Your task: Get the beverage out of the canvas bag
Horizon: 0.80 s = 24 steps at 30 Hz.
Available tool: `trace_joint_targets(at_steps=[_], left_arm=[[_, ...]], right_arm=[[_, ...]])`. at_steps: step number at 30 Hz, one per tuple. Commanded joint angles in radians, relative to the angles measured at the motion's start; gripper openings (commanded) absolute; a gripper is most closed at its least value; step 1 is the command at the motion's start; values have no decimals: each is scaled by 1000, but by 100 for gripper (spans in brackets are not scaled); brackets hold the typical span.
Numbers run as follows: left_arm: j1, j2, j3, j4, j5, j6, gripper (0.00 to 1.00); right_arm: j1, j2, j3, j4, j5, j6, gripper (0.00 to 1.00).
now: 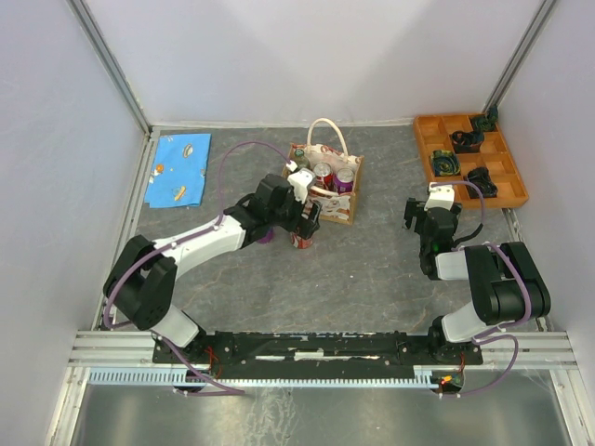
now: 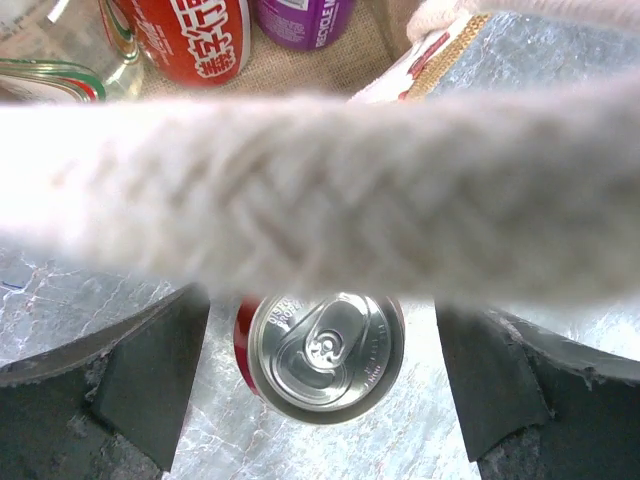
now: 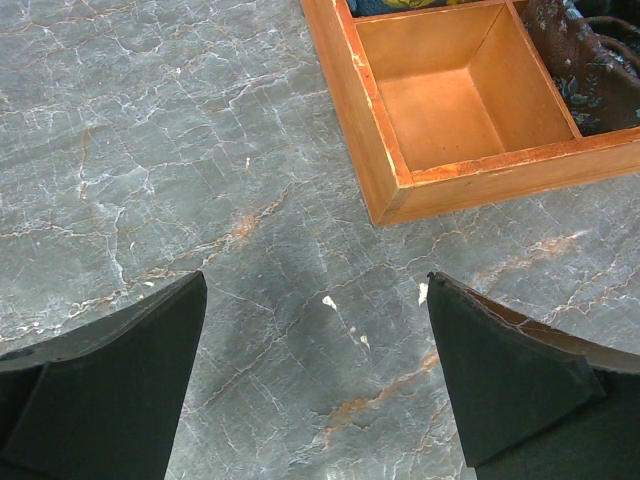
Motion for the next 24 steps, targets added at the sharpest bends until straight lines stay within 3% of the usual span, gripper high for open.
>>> trace_joint_targets(at_steps=[1,8,14,19,24], left_arm=[[-1,-74,26,19,-19,-8,99],[-1,-176,205,-76,31,56,96],[-1,-190,370,-42,55,151,62],[0,-67,474,-16,54,277,51],[31,158,654,-91,226,353,52]], right_arm=[[-3,-12,16,32,7,6,99],[-4,-13,17,32,7,6,99],[-3,-12,17,32,7,6,99],[-4,-13,17,32,7,6,99],[-3,-12,17,32,7,6,99]])
